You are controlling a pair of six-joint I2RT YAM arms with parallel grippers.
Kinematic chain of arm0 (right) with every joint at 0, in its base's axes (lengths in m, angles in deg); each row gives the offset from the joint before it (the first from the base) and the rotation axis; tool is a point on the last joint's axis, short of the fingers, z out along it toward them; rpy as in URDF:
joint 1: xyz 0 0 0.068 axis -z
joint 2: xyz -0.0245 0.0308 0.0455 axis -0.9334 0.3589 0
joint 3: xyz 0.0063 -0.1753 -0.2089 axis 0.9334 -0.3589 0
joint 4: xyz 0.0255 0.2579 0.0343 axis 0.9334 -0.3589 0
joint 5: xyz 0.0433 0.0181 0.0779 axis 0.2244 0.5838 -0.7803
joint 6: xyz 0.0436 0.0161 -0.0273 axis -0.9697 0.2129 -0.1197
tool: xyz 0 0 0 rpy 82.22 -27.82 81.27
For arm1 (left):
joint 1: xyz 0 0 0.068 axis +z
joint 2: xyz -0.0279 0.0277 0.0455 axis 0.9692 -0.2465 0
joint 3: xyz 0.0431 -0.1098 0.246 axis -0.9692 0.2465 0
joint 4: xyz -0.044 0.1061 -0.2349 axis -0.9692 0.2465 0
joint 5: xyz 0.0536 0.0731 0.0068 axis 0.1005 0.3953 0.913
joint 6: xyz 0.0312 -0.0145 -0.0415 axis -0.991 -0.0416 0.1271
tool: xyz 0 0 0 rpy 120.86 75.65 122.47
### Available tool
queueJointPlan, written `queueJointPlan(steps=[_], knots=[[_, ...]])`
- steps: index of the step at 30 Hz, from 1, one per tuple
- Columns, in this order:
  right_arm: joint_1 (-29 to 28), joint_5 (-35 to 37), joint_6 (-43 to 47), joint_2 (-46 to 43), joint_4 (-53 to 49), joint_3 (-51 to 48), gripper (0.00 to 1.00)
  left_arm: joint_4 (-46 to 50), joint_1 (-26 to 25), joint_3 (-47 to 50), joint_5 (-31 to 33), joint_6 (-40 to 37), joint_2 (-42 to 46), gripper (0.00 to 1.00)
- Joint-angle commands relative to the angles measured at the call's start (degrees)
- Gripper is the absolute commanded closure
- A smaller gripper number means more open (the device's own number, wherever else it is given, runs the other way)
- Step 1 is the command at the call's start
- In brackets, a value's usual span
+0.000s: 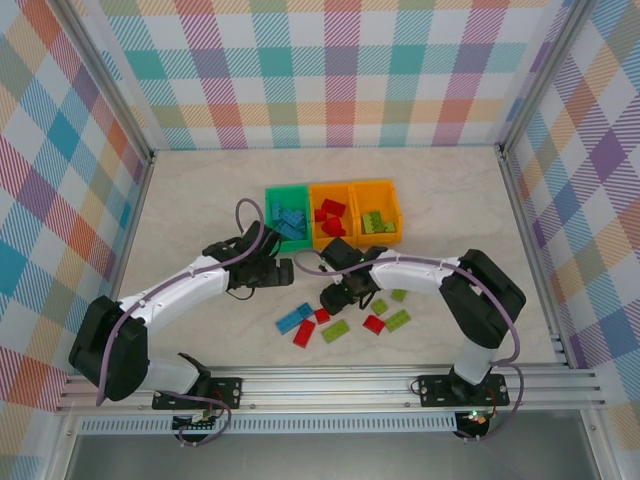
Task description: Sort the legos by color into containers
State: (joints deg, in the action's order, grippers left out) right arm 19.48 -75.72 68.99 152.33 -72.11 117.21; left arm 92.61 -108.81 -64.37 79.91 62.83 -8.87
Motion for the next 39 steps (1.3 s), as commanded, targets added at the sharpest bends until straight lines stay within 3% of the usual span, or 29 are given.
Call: queueJointPlan(steps=[1, 14, 20, 25, 29, 33, 39], knots=[[1.1, -1.4, 1.7, -1.1, -1.0, -0.2, 0.30, 0.1, 0.5, 0.7, 0.7, 0.4, 1.5, 0.00], [0.8, -1.5, 6.0, 5.1, -5.4, 3.7, 0.39, 0.7, 0.5, 0.7, -0.3, 0.7, 0.9, 0.00], [0.9, 1.0, 4.2, 6.9, -7.0, 5.4, 0.64, 0.6, 0.3, 3.1, -1.8, 0.6, 3.2, 0.00], [2.1, 1.1, 1.2, 4.0, -7.1, 7.1, 0.73, 0.0, -0.3, 4.4, -3.3, -0.3, 3.7, 0.00], [5.7, 0.4, -1.3, -0.6, -8.3, 9.3, 0.73, 0.1, -1.8, 3.9, -3.0, -1.1, 3.1, 0.00], [12.8, 0.3, -2.2, -2.5, -11.9, 15.8, 0.73, -0.4, -2.0, 3.9, -3.1, -1.3, 3.2, 0.00], [22.5, 0.3, -3.1, 4.2, -20.7, 30.3, 0.72, -0.6, -2.7, 3.7, -3.1, -2.0, 3.1, 0.00]])
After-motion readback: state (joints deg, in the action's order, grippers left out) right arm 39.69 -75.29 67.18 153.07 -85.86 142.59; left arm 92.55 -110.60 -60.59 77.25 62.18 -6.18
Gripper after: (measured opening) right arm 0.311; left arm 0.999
